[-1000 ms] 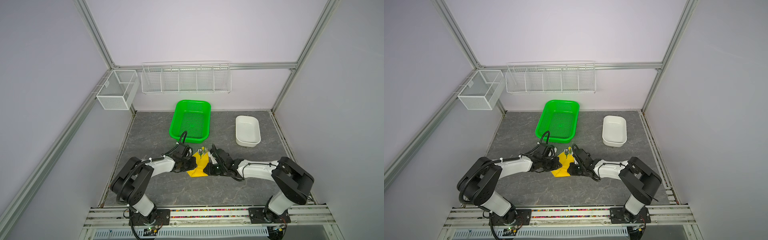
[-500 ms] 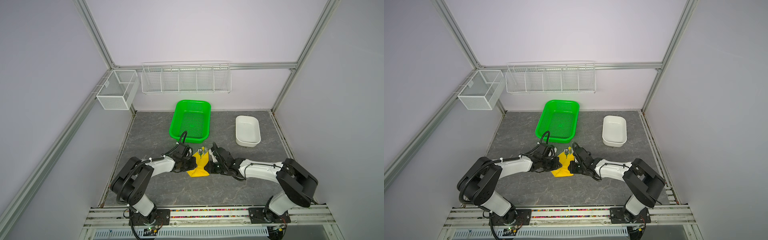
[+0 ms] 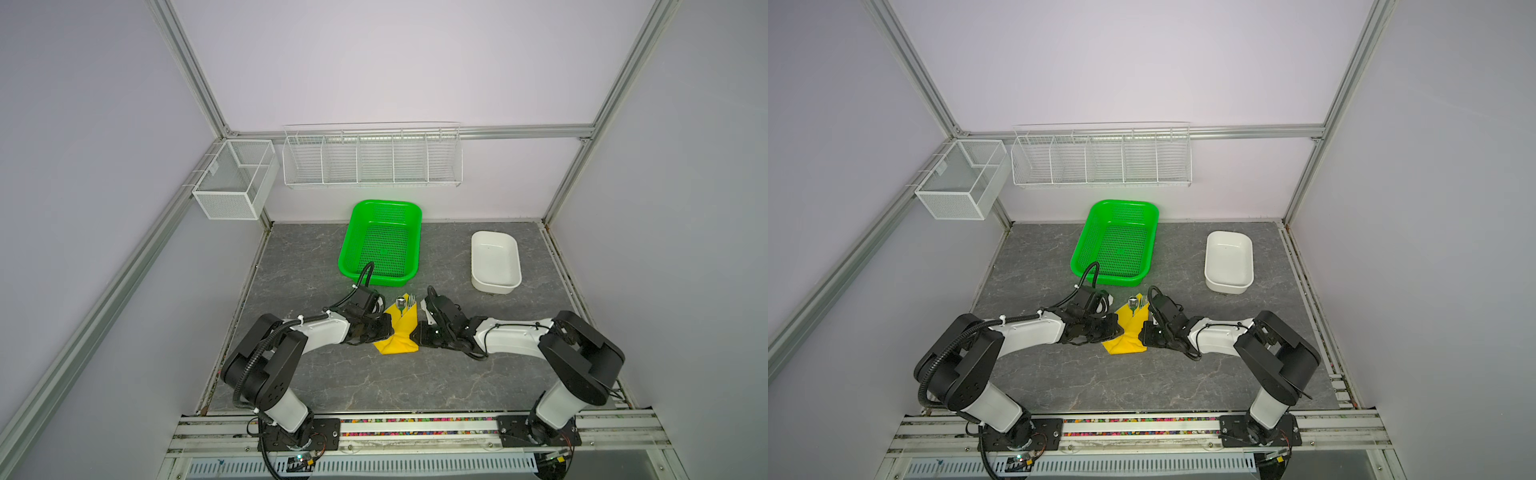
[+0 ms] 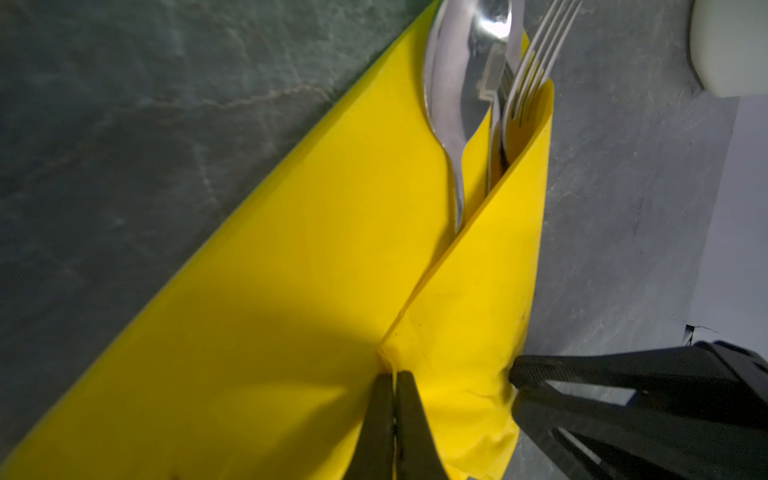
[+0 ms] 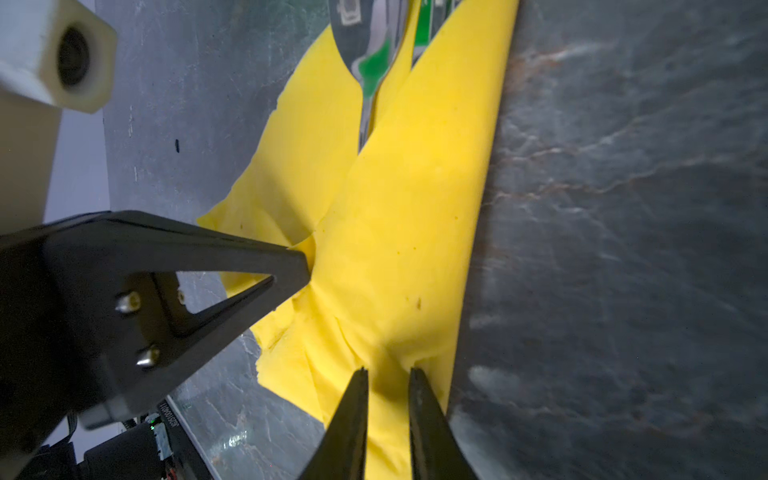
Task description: Place the utensils on the paper napkin and roll it up
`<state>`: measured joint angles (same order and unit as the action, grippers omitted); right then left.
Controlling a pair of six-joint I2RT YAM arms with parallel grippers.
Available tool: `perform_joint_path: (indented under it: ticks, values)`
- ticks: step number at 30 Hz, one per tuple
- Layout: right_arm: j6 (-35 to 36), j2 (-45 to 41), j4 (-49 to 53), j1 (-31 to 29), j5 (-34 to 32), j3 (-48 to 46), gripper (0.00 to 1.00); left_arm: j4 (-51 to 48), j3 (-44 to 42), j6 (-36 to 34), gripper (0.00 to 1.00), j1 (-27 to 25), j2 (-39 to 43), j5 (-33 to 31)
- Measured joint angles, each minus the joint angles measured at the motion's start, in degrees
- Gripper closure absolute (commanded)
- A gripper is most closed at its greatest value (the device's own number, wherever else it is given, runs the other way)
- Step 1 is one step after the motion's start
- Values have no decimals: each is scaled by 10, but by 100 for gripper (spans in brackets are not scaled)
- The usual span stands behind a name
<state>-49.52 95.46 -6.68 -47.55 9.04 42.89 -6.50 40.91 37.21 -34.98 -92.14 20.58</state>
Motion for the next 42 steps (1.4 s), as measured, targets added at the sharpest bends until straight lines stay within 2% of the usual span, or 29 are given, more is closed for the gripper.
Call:
perform_joint_path:
  ticks: [13,26,42]
  values:
    - [2,-9,14,21,18,47,77,0,0,-2,100,1,0,0]
    - [-2,63,-9,12,56,84,77,-1,0,-2,100,1,0,0]
    - [0,63,9,12,56,97,77,-3,0,-2,100,1,0,0]
